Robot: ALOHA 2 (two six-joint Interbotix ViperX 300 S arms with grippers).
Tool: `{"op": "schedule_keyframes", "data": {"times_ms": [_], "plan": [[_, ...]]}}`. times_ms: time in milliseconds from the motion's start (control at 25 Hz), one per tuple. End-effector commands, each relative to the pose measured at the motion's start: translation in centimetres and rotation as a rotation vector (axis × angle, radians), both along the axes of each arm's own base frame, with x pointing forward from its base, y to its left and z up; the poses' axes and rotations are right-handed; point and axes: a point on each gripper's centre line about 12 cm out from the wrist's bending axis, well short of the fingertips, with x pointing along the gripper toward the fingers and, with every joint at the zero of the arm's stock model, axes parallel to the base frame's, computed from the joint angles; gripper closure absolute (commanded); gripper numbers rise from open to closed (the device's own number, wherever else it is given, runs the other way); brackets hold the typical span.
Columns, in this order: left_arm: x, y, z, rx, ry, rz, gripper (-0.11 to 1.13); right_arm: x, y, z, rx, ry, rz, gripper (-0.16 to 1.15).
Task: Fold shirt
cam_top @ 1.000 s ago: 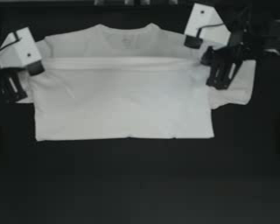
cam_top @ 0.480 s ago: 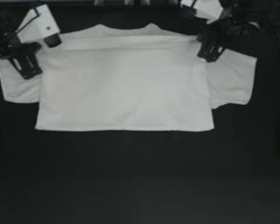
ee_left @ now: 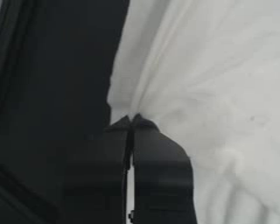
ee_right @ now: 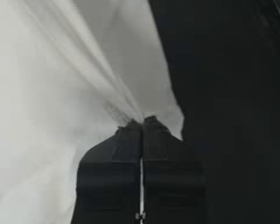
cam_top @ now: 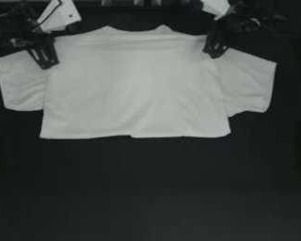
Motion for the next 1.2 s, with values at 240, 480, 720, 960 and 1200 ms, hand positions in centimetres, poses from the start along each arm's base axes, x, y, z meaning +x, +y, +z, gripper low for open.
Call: {"op": "schedule_keyframes", "data": {"times_ms": [240,480,720,960,1200], "plan": [[0.8,2.2,-1.6,-0.005,-0.017,0.010,0.97,0.1,-1.8,-2.1,0.014,-0.012,-0.049,0.91],[1.1,2.1,-2.3,-0.026,-0.039,0.023,0.90,0.4,-1.9,-2.8,0.038,-0.020,-0.060,0.90],[1.2,1.8,-2.3,-0.052,-0.067,0.056,0.35,1.0,-2.1,-2.6,0.038,-0.057,-0.069,0.50],[1.2,1.6,-0.1,-0.025,-0.135,0.077,-0.01,1.9,-2.4,-1.1,0.050,-0.124,-0.097,-0.07],[0.6,0.7,4.0,0.030,-0.225,0.104,0.08,2.0,-2.2,1.8,0.033,-0.189,-0.113,-0.01]]}}
